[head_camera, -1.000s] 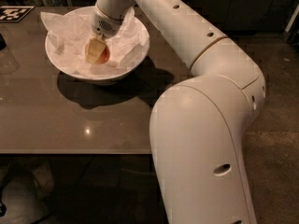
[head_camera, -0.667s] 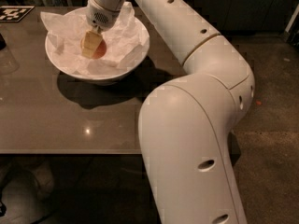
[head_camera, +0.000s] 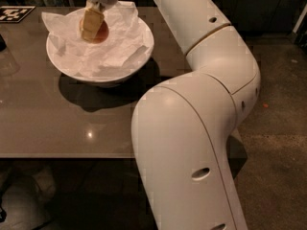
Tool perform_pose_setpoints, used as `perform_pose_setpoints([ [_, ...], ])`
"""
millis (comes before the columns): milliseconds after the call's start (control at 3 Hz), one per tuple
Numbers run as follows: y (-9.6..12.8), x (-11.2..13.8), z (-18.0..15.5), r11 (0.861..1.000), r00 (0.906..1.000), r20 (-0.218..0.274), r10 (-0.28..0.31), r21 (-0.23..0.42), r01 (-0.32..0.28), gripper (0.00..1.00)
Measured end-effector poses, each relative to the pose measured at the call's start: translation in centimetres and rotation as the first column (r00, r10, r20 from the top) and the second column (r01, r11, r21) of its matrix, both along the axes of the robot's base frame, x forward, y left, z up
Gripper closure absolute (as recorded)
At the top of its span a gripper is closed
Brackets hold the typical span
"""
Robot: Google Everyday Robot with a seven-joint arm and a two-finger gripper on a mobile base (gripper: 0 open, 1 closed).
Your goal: Pick apple from white bowl
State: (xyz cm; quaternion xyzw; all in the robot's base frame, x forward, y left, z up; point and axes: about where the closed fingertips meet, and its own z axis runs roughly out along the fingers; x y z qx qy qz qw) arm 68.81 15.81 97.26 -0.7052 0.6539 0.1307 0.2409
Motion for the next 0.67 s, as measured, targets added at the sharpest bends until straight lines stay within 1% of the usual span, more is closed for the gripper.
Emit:
perform_pose_setpoints([
  [333, -0.15, -0.85, 3.18, 1.000, 0.9989, 0.044, 0.014, 0.001, -0.014, 1.00],
  [667, 0.51, -0.16, 3.13, 1.000, 0.9983, 0.059, 0.006, 0.021, -0.007, 1.00],
])
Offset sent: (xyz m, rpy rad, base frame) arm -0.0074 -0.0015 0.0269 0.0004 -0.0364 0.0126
